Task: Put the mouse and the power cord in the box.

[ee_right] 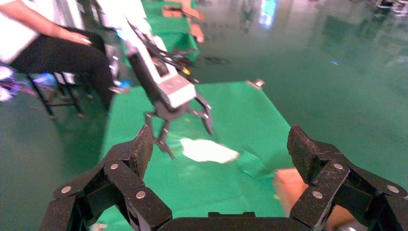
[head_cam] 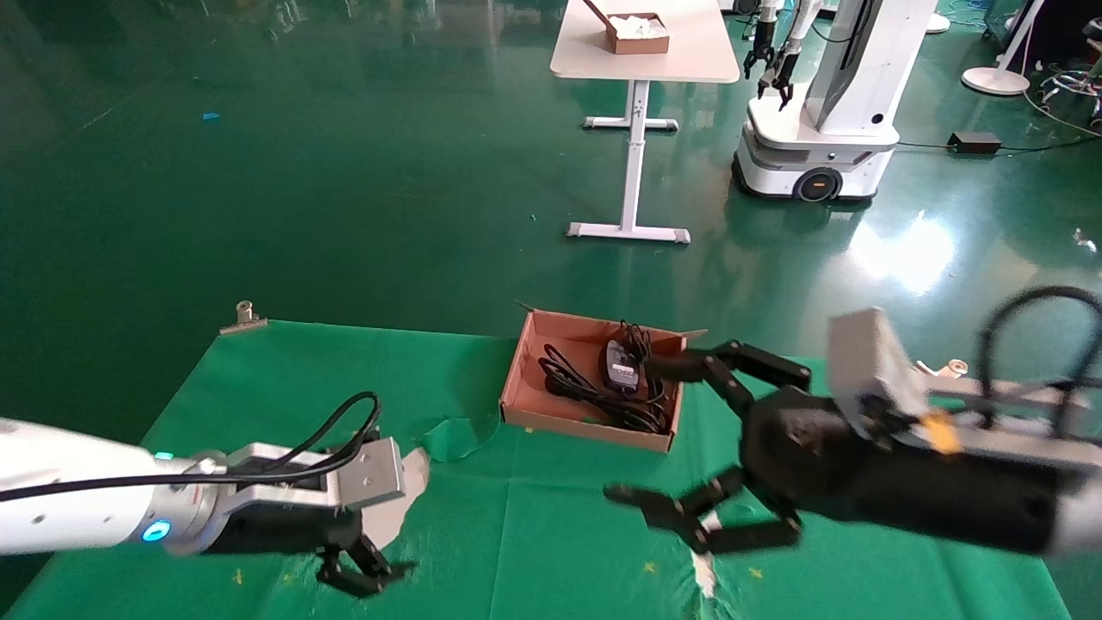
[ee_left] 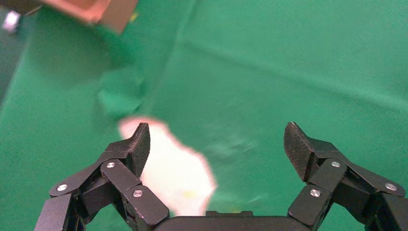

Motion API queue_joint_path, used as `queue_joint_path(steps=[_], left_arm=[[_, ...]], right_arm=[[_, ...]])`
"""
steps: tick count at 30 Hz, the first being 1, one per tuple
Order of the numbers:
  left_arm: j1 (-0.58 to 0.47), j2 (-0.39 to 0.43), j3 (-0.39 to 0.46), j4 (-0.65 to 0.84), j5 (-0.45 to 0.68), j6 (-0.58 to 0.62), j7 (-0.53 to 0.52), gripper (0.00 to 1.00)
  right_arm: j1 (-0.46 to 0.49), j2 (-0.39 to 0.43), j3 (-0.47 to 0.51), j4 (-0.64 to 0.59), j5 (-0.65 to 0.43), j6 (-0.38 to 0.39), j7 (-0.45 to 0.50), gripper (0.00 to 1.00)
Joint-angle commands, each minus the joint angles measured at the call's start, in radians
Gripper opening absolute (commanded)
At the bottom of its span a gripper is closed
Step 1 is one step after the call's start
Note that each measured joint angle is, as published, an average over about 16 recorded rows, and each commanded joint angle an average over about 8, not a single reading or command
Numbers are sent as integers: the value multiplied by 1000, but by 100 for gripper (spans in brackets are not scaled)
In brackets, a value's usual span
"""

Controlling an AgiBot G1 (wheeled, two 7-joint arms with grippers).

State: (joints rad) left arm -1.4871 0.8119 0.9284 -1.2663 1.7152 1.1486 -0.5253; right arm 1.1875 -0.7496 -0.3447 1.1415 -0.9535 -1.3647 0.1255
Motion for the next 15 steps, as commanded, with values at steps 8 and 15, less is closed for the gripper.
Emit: queue_joint_path(steps=[8, 15], left_arm=[[109, -53, -171, -5, -260, 92, 89, 100], [194, -95, -306, -8, -464, 163, 159, 100]], right_arm=[[-90, 110, 52, 113, 177, -104, 49, 100], [-113, 138, 65, 142, 223, -131, 62, 100]])
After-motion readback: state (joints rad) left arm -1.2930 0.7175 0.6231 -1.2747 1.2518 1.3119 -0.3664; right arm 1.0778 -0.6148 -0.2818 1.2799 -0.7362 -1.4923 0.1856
